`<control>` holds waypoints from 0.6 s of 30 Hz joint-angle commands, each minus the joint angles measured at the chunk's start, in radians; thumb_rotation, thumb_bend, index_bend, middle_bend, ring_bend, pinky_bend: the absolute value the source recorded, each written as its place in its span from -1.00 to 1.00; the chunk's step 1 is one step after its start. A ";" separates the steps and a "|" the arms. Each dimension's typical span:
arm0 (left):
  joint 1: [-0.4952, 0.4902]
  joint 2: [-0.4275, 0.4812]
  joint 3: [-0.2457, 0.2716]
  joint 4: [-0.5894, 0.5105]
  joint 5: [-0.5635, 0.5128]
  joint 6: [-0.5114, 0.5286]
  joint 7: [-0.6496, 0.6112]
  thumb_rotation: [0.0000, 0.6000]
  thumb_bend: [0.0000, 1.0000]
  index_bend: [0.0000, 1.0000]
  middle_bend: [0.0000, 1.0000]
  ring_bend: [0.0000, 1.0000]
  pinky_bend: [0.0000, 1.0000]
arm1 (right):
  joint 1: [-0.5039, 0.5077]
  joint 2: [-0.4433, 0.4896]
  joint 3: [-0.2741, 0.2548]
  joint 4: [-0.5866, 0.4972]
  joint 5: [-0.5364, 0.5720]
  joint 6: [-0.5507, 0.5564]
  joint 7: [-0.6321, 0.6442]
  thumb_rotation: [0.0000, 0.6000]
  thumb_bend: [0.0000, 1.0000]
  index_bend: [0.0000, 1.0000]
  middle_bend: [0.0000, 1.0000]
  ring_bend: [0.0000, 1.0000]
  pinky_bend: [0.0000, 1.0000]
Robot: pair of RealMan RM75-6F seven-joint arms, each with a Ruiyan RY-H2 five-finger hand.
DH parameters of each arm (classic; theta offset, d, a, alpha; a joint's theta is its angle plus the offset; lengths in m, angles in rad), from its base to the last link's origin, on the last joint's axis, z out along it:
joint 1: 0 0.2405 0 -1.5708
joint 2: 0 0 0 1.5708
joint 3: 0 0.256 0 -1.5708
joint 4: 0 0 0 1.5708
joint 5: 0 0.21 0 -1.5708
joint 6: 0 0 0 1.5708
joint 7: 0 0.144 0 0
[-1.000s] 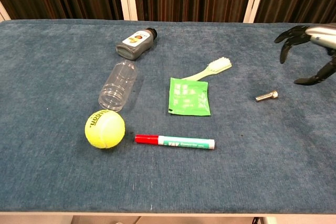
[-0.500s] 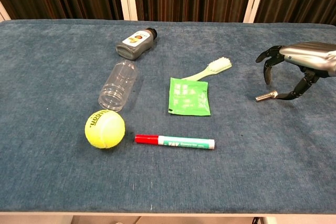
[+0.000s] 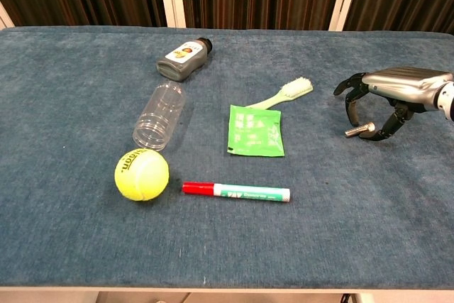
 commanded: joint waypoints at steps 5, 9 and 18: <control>0.001 0.000 0.000 -0.004 -0.002 -0.002 0.004 1.00 -0.14 -0.53 -0.85 -0.96 -0.75 | 0.012 -0.006 -0.009 0.001 -0.001 -0.011 0.012 1.00 -0.01 0.26 -0.66 -0.76 -0.63; 0.001 0.002 0.001 -0.007 -0.007 -0.006 0.002 1.00 -0.14 -0.53 -0.85 -0.96 -0.75 | 0.012 -0.011 -0.009 0.010 -0.001 0.004 0.021 1.00 0.06 0.33 -0.66 -0.73 -0.62; 0.000 0.007 0.004 -0.016 -0.011 -0.016 -0.002 1.00 -0.14 -0.53 -0.85 -0.95 -0.75 | 0.002 -0.015 -0.004 0.013 -0.014 0.072 0.063 1.00 0.17 0.48 -0.66 -0.70 -0.59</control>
